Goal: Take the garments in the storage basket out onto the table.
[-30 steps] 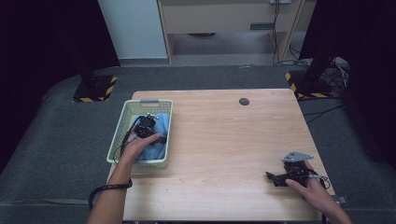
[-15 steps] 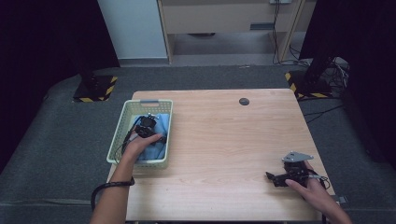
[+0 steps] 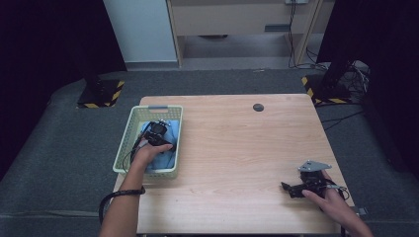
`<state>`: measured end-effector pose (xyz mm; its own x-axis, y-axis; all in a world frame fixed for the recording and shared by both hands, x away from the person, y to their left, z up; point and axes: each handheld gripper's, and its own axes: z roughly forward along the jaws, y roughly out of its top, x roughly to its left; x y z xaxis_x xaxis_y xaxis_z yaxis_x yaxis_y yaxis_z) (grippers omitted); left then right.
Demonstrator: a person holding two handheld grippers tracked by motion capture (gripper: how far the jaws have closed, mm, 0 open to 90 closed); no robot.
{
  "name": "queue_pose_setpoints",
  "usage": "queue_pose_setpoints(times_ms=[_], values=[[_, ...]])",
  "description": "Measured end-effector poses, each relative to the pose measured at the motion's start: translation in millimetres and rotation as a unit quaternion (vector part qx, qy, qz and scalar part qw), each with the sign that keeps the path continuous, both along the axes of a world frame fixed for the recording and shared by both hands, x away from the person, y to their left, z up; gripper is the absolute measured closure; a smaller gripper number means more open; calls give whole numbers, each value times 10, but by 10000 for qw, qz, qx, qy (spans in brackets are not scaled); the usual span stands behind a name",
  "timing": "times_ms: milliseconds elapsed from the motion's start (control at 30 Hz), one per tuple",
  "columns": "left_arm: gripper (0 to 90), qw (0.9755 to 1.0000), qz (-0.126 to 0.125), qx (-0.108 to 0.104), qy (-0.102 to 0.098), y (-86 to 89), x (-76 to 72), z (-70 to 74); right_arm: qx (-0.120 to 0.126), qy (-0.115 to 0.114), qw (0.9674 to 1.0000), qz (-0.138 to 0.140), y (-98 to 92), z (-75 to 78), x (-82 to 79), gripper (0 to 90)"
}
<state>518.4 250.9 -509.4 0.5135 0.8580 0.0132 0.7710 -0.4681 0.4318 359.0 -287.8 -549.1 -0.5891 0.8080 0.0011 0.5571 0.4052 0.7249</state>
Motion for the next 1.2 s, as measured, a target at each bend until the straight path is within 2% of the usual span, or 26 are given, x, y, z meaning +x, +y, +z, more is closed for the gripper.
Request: queue_pose_setpoints(times_ms=[167, 300, 433, 533, 700, 867, 1033, 1200], values=[[229, 10000, 60, 56, 46, 27, 36, 38, -1, 3, 10000, 1, 1, 0, 0, 5], [313, 9996, 2, 215, 163, 19, 94, 81, -2, 4, 10000, 0, 1, 0, 1, 5], [486, 9994, 102, 267, 189, 6, 125, 113, 6, 6, 10000, -2, 4, 1, 3, 5], [580, 9994, 170, 258, 184, -24, 138, 118, 4, 8, 10000, 7, 8, 1, 9, 5], [677, 9992, 198, 300, 157, -63, 146, 124, -7, 4, 10000, 37, 16, 2, 25, 5], [738, 9994, 262, 220, 107, -46, 153, 133, -2, 10, 10000, 21, 25, 2, 31, 5], [770, 9990, 314, 294, -131, -40, 116, 176, -2, 7, 10000, 22, 25, 2, 31, 5], [779, 9981, 232, 359, -443, -75, 18, 292, 3, 12, 10000, 18, 26, 2, 31, 5]])
